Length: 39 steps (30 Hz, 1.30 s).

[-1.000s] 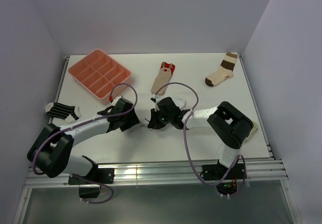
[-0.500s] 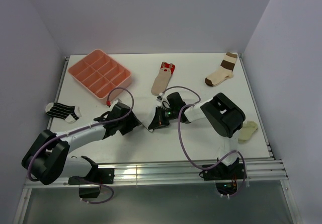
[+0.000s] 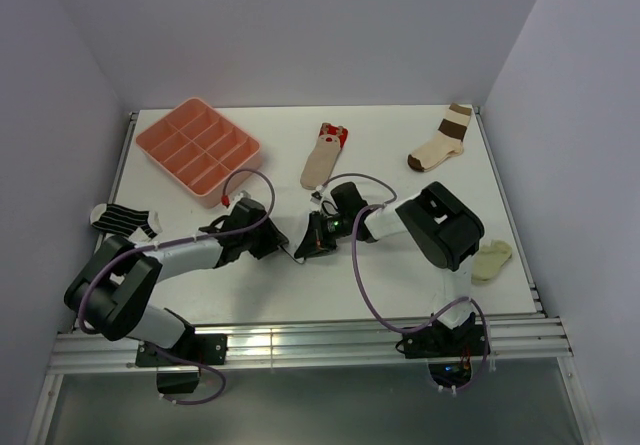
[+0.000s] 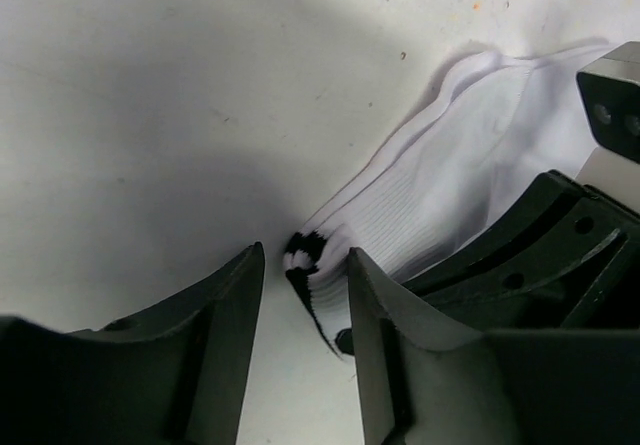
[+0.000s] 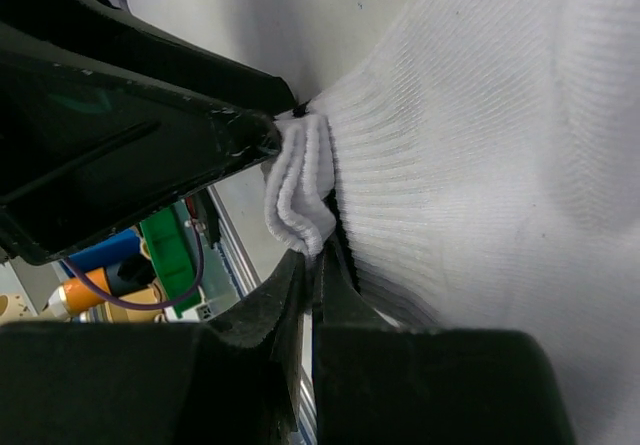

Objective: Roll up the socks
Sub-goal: Roll the sock at the center of the board.

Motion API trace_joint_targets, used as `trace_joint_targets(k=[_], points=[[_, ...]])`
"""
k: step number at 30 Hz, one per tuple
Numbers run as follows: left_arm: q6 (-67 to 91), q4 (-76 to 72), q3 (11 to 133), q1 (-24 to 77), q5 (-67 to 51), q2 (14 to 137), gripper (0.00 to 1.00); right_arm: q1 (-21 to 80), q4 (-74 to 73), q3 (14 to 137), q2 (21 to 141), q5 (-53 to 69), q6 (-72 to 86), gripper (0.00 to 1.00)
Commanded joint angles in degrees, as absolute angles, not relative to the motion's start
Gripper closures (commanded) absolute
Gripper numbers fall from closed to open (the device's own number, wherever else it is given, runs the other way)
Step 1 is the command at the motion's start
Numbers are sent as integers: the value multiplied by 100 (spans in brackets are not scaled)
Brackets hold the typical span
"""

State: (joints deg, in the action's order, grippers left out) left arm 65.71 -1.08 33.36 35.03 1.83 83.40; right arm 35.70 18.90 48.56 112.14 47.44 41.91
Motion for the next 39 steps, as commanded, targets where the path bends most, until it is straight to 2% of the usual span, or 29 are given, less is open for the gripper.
trace_joint_targets(k=[1, 4, 10, 14, 19, 22, 30, 39], points=[[6513, 202, 3357, 3507, 132, 8736, 57, 3577, 1090, 4799, 11382, 4245, 3929, 97], [6530, 307, 3384, 3516, 105, 8920, 64, 3586, 1055, 4781, 11233, 4105, 3885, 87], [6285, 852, 3673, 3551, 290, 9237, 73, 3691, 669, 4729, 10364, 3210, 3193, 57], [6030, 1160, 3919, 3560, 378, 9351, 75, 4095, 229, 4781, 9539, 1998, 2385, 47], [5722, 1476, 4297, 3560, 387, 9527, 76, 4929, 131, 4676, 9010, 66, 1723, 46], [5617, 1573, 4438, 3559, 343, 9606, 76, 5263, 369, 4492, 8772, -639, 1399, 49], [5449, 1731, 4667, 3560, 246, 9756, 76, 5800, 668, 4535, 8912, -1326, 967, 53], [5362, 1802, 4737, 3560, 202, 9826, 75, 6143, 914, 4693, 9166, -1389, 642, 55]])
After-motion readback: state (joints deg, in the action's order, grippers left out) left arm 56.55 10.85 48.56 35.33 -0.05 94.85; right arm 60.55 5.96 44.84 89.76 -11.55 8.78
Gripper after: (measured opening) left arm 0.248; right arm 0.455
